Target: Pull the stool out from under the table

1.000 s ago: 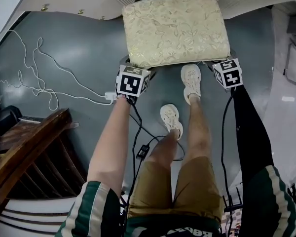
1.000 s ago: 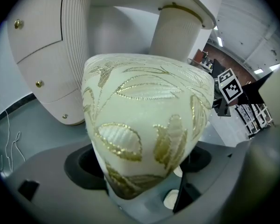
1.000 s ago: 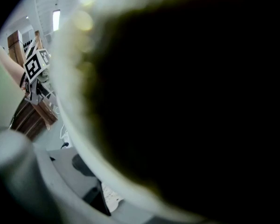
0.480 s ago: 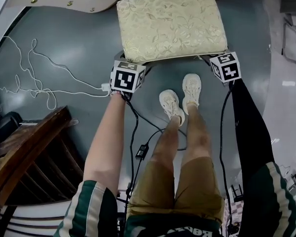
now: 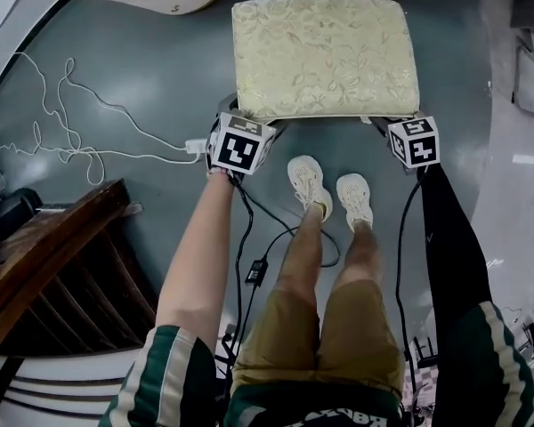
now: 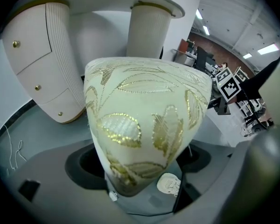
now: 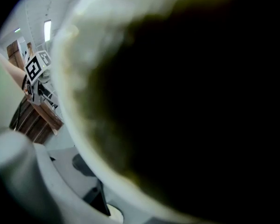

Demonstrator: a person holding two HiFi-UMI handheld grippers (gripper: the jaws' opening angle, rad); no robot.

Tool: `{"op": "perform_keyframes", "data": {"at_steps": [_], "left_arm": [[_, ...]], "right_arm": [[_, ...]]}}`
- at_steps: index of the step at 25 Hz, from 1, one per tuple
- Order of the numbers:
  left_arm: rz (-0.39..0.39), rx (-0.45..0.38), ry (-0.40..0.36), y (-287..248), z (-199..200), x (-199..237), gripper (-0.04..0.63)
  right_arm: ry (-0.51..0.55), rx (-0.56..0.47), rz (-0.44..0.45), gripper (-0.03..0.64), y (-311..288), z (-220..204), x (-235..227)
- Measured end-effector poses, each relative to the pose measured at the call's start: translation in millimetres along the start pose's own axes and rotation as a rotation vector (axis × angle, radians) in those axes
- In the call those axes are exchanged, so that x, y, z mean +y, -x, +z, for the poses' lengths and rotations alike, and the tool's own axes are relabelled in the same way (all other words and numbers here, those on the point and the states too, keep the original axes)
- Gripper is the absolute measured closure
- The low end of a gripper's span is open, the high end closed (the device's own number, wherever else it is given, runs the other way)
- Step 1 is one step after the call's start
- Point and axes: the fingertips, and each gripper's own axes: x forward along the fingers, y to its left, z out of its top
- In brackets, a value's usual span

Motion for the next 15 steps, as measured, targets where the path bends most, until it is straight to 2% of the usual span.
{"op": "perform_keyframes", "data": {"at_steps": [6,11,15], "left_arm": [[-0.001,0.028,0.023,2,0,-3,0.146],[0.002,-0.043,0.011,-9,-5,-1,0.147],[0.010,-0.121,-0.066,-25,0,12,0.146]], "right_arm": [[0.004,0.022,0.020,0.190,1,2,-2],[0.037,-0.006,-0.026,0.190,0,2,-5],[0.028,-0.085,-0.093,0.190,-11,3,-8]]}}
